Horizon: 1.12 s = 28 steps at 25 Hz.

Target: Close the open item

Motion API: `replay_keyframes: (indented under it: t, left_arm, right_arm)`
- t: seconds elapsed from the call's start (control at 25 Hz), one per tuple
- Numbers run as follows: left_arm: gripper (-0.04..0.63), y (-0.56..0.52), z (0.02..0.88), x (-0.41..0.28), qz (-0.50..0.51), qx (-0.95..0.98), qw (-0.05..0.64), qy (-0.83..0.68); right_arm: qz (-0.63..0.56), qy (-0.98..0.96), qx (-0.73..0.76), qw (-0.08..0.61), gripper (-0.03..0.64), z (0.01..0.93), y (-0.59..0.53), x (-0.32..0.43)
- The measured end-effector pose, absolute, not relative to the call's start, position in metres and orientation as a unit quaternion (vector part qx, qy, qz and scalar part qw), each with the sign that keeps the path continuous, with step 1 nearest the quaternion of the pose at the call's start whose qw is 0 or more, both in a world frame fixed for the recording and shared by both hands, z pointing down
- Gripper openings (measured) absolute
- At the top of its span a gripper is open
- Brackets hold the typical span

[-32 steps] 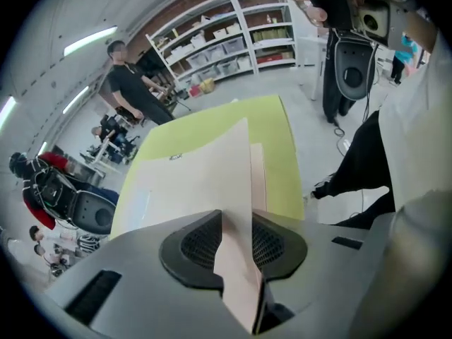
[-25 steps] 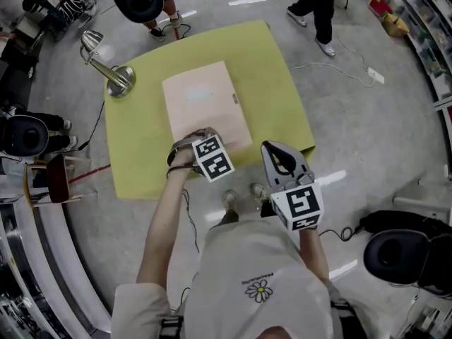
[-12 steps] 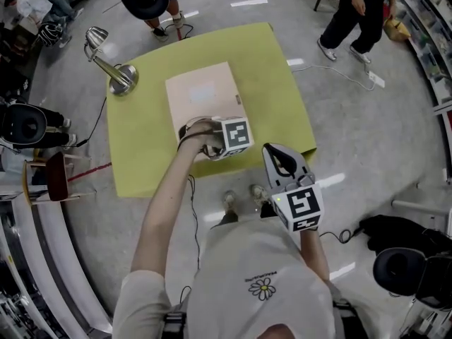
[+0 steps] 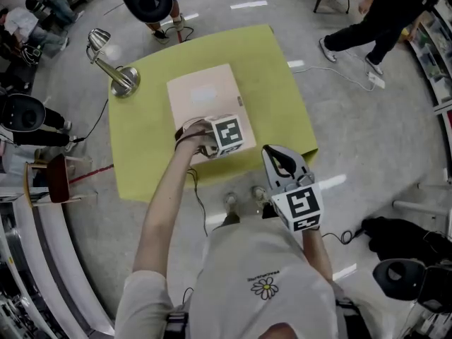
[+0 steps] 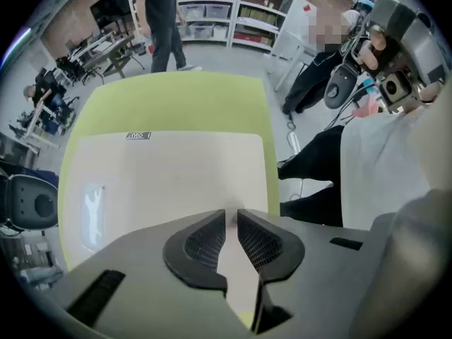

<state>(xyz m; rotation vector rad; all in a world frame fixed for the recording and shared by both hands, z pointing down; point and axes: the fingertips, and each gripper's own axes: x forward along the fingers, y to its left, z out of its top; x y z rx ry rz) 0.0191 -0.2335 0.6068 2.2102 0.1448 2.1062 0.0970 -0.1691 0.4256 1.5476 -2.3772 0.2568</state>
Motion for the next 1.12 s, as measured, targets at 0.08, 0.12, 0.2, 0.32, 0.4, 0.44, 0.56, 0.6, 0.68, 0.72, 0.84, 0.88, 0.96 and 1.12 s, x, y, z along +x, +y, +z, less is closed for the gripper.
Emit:
replay_keyframes:
  t: [0.08,0.12,0.2,0.32,0.4,0.44,0.56,0.6,0.68,0.72,0.84,0.88,0.96,1.12]
  left_arm:
    - [0.063,-0.235,0.605,0.018,0.689,0.722,0.039,0.042]
    - [0.064,-0.235,0.603,0.017,0.689,0.723,0.038,0.038]
    - [0.064,-0.236,0.602,0.017,0.685,0.728,0.026,0.029]
    - [0.064,-0.238,0.605,0.019,0.681,0.732,-0.001,0.018]
    - [0.064,-0.238,0.603,0.018,0.677,0.736,-0.016,0.007]
    - [0.066,-0.237,0.601,0.018,0.675,0.738,-0.023,0.002]
    - [0.069,-0.238,0.588,0.017,0.662,0.748,-0.042,-0.018]
    - [0.067,-0.24,0.582,0.016,0.658,0.751,-0.05,-0.029]
    - [0.058,-0.248,0.566,0.013,0.646,0.758,-0.067,-0.055]
    - [0.054,-0.253,0.556,0.011,0.638,0.763,-0.074,-0.071]
    - [0.037,-0.27,0.519,0.006,0.592,0.788,-0.093,-0.143]
    - [0.026,-0.278,0.504,0.003,0.572,0.794,-0.104,-0.177]
    - [0.015,-0.292,0.477,-0.004,0.532,0.801,-0.123,-0.247]
    - [0.015,-0.297,0.427,-0.017,0.427,0.829,-0.107,-0.344]
  right_arm:
    - [0.088,-0.826,0.537,0.148,0.012,0.426,-0.17,0.097]
    - [0.088,-0.825,0.538,0.147,0.012,0.426,-0.17,0.097]
    - [0.089,-0.825,0.539,0.145,0.012,0.426,-0.171,0.099]
    - [0.084,-0.826,0.54,0.141,0.012,0.423,-0.175,0.1]
    - [0.074,-0.83,0.535,0.14,0.012,0.419,-0.177,0.097]
    - [0.068,-0.832,0.533,0.139,0.012,0.416,-0.178,0.096]
    - [0.05,-0.838,0.527,0.135,0.012,0.406,-0.182,0.095]
    - [0.045,-0.839,0.526,0.134,0.012,0.403,-0.184,0.095]
    - [0.035,-0.84,0.525,0.132,0.012,0.397,-0.188,0.095]
    - [0.032,-0.841,0.524,0.131,0.012,0.394,-0.19,0.094]
    - [0.022,-0.843,0.523,0.124,0.012,0.385,-0.196,0.091]
    - [0.017,-0.843,0.524,0.12,0.012,0.382,-0.197,0.089]
    - [0.004,-0.843,0.526,0.11,0.012,0.374,-0.2,0.085]
    - [-0.028,-0.845,0.526,0.094,0.012,0.356,-0.205,0.07]
